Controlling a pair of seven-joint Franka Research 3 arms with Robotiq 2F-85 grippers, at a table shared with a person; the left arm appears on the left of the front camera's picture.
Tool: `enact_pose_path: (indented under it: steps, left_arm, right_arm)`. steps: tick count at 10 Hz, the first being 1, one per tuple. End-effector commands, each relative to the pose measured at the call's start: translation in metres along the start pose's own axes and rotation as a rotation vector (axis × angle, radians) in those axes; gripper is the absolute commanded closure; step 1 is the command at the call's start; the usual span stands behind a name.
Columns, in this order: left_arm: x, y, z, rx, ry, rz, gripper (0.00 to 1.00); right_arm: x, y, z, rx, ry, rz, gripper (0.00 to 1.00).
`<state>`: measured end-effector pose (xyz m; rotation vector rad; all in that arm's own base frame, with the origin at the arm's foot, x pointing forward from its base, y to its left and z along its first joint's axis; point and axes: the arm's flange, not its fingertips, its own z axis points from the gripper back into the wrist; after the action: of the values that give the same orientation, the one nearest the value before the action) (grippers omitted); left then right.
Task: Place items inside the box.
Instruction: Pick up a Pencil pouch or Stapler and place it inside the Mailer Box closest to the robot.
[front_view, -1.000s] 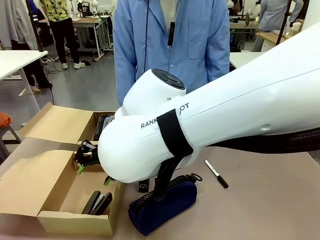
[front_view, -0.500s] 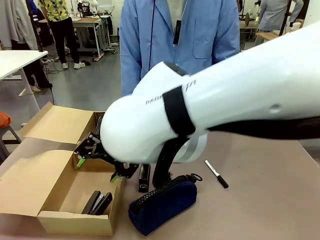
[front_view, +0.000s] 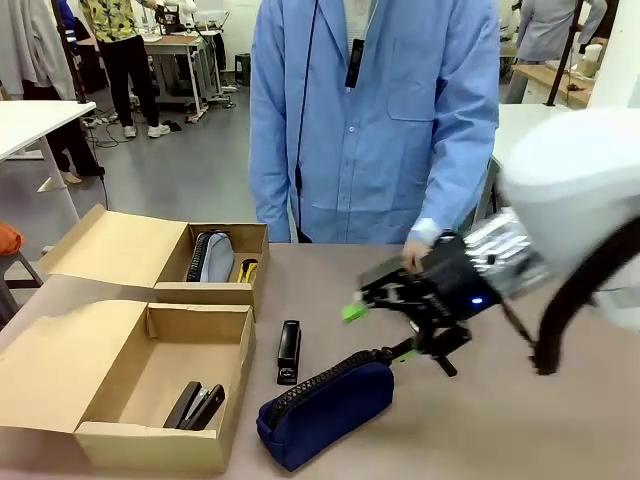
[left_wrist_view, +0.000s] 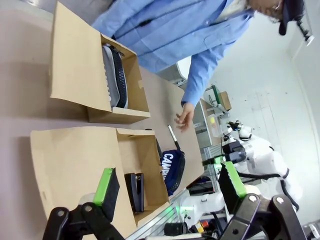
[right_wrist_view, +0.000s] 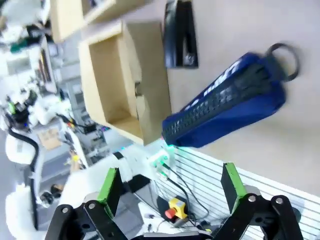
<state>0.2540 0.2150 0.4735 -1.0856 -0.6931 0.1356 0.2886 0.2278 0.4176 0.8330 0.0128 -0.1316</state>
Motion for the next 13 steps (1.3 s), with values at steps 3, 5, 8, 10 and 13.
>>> enact_pose_path:
  steps: [3,5,8,10,13]
  left_arm:
    - [0.000,-0.001,-0.002,-0.018,-0.013,-0.019,0.00]
    - [0.000,-0.001,-0.002,-0.018,-0.013,-0.019,0.00]
    - [0.000,-0.001,-0.002,-0.018,-0.013,-0.019,0.00]
    - [0.000,-0.001,-0.002,-0.018,-0.013,-0.019,0.00]
    - [0.000,-0.001,-0.002,-0.018,-0.013,-0.019,0.00]
  right_arm:
    - [0.008,-0.003,0.001,0.007,0.000,-0.062,0.00]
    - [0.009,0.022,-0.016,0.027,0.004,-0.025,0.00]
    - [-0.048,0.107,-0.092,-0.096,0.217,0.316,0.00]
    - [-0.046,0.120,-0.111,-0.154,0.202,0.335,0.00]
    - [-0.004,0.069,-0.025,-0.026,0.020,0.153,0.00]
